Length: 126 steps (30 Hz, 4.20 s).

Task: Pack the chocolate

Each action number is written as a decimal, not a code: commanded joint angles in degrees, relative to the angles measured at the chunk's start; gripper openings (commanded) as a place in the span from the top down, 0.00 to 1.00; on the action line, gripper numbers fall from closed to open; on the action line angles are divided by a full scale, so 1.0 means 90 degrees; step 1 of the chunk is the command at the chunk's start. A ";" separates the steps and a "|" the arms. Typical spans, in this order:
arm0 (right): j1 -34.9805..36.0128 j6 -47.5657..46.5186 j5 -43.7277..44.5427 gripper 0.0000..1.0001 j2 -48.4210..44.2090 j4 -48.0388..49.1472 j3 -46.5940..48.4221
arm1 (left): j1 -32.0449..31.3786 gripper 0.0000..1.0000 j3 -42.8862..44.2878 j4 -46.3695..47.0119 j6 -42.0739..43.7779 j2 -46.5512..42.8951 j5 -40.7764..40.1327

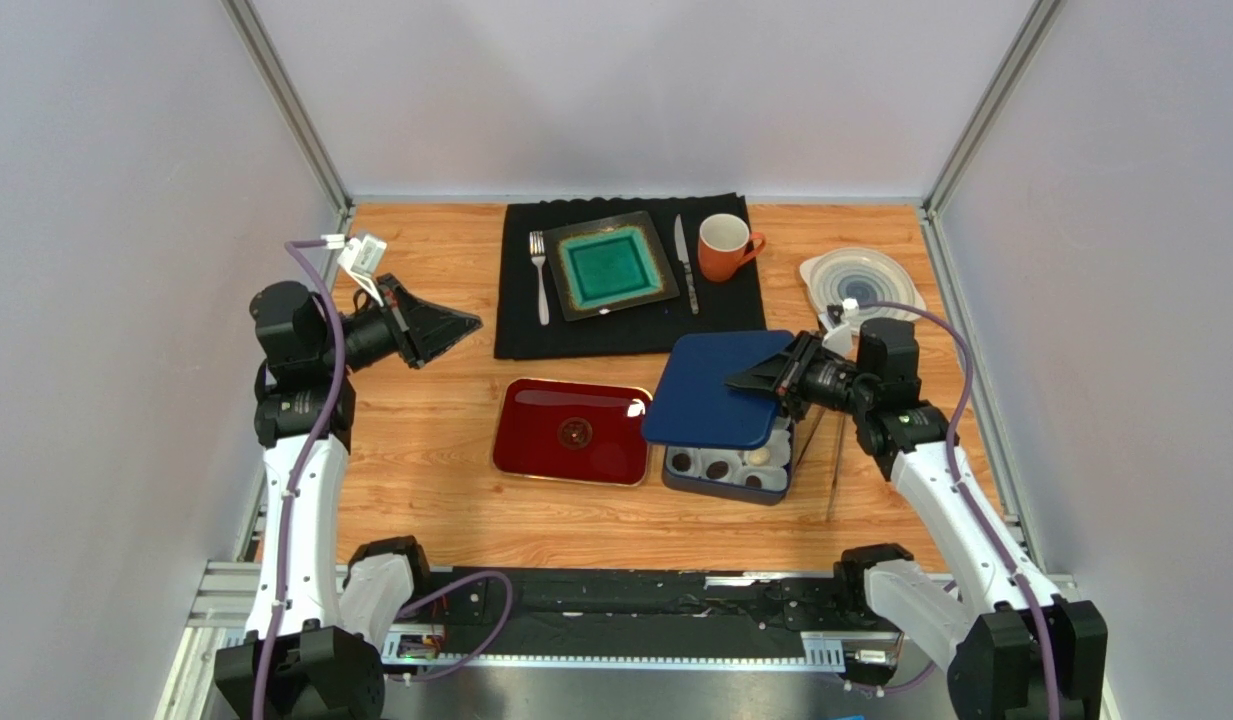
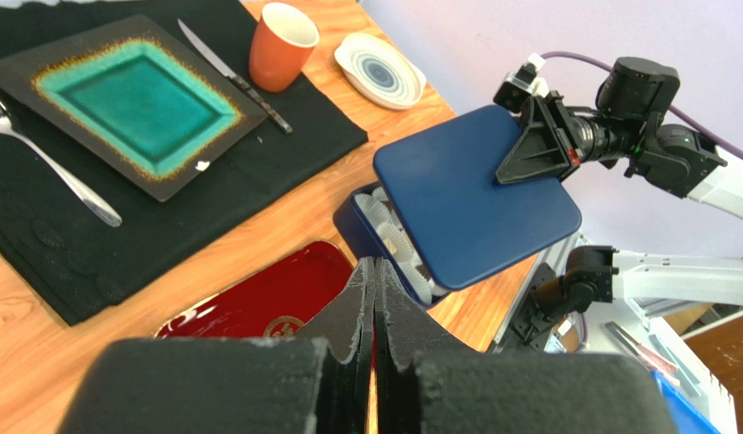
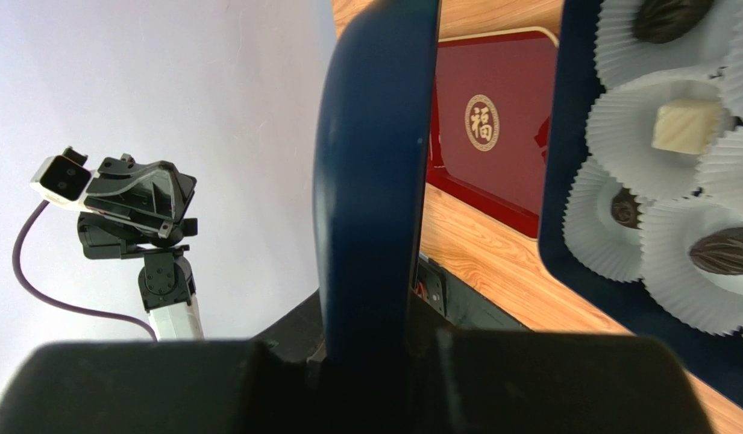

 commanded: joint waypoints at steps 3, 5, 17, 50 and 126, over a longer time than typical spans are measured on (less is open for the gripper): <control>-0.0213 -0.0603 -0.0596 1.00 -0.0089 -0.0150 -0.0187 | -0.0007 0.99 -0.0247 0.0018 0.0189 0.0053 0.0312; -0.0252 -0.0787 -0.0635 1.00 0.0028 -0.0063 -0.0372 | -0.0007 0.99 -0.0286 0.0097 0.0131 0.0024 0.0380; -0.0945 -0.1258 -0.0721 1.00 -0.0235 0.0600 -0.0987 | -0.0007 0.99 -0.0306 -0.0001 0.0296 -0.0113 0.0488; -0.1619 -0.2175 -0.0518 0.49 0.0058 -0.0150 -0.1633 | -0.0006 0.99 -0.0189 0.0038 0.0208 -0.0113 0.0615; -0.1151 -0.3728 0.3193 0.00 0.0771 -0.4691 0.0848 | 0.0003 0.99 -0.0511 0.0614 -0.0055 0.0063 0.0918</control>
